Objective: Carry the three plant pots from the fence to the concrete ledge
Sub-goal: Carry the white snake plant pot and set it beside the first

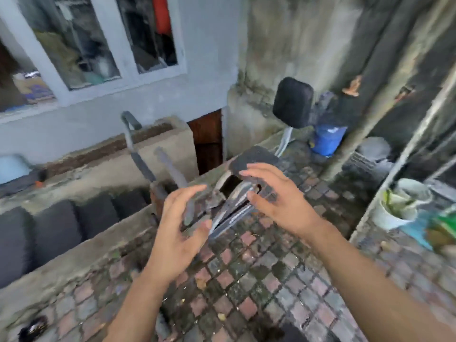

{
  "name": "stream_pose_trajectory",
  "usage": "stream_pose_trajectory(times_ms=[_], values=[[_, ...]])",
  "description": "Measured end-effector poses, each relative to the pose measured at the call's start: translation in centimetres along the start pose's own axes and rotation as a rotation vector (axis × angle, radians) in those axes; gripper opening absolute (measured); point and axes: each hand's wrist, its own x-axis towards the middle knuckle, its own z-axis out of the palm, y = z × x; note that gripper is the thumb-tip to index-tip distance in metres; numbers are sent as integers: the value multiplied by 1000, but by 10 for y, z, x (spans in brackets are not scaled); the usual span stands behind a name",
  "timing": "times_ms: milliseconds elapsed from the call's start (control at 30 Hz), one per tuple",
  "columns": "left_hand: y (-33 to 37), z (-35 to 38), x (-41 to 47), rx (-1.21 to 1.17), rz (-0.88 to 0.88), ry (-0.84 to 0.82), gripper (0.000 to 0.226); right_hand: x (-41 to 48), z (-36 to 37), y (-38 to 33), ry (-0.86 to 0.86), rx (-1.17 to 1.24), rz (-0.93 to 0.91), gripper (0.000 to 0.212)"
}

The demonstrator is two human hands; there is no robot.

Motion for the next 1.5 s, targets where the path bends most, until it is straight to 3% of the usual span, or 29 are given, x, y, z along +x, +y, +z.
stream_pose_trajectory(times_ms=[233,400,533,600,667,733,867,967,1100,1200,1300,1433,1500], values=[[43,207,126,-141,125,-374,58,-78,-162,132,284,-92,225,44],[65,354,200,-233,110,-540,61,-130,-280,210,413,-176,368,39],[83,459,242,-309,94,-649,61,-167,-360,260,565,-137,523,47],[84,478,249,-305,120,-660,64,-173,-368,267,597,-118,571,48],[97,585,286,-331,95,-768,66,-207,-432,332,701,-11,684,50],[99,600,290,-323,72,-798,68,-213,-436,341,736,54,724,51],[87,703,322,-372,45,-891,73,-229,-482,412,783,31,831,57],[77,780,345,-370,-21,-921,75,-242,-515,470,827,52,903,69],[65,871,370,-334,-137,-956,79,-262,-551,546,814,89,952,60],[60,937,384,-302,-202,-951,100,-277,-576,605,758,122,976,59],[48,1003,388,-293,-272,-867,112,-299,-600,670,725,143,988,63],[7,1102,372,-287,-338,-760,104,-336,-628,778,662,180,976,61],[-20,1148,354,-320,-407,-683,117,-349,-639,829,645,230,957,65]])
